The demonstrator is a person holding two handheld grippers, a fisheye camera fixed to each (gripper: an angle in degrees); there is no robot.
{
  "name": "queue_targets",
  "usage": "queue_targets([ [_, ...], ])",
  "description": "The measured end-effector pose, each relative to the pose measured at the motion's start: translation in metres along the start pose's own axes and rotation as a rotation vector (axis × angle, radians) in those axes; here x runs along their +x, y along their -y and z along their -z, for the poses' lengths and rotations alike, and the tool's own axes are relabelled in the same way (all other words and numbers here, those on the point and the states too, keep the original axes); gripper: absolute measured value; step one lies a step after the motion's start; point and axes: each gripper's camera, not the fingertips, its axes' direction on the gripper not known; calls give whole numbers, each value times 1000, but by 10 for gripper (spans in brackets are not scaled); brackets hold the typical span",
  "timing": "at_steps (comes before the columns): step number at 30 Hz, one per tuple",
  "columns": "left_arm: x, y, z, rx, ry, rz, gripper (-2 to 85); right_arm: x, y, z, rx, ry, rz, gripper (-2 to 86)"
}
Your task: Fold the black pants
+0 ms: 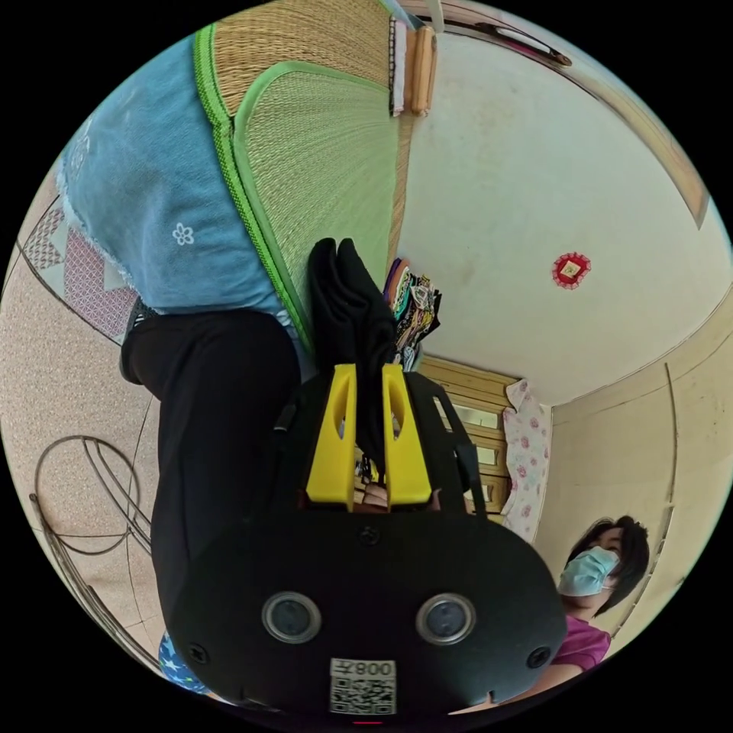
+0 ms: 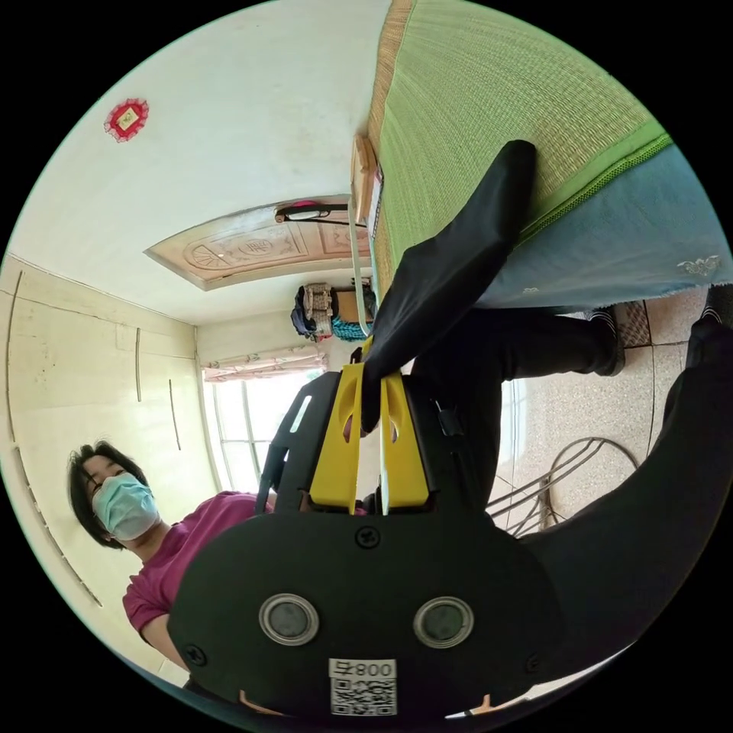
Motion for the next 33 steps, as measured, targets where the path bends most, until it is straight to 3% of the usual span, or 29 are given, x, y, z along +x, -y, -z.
queue_targets([
  [11,71,22,-75,-71,-26,-106,58,13,-12,78,72,53,124,4],
  [23,138,65,-216,-206,-9,-159,53,59,-12,202,191,74,176,3],
  [29,179,102,-322,-292,38,-181,51,88,17,292,282,104,192,2],
  [33,230,142,-437,-399,67,-239,49,86,57,377,360,104,245,0],
])
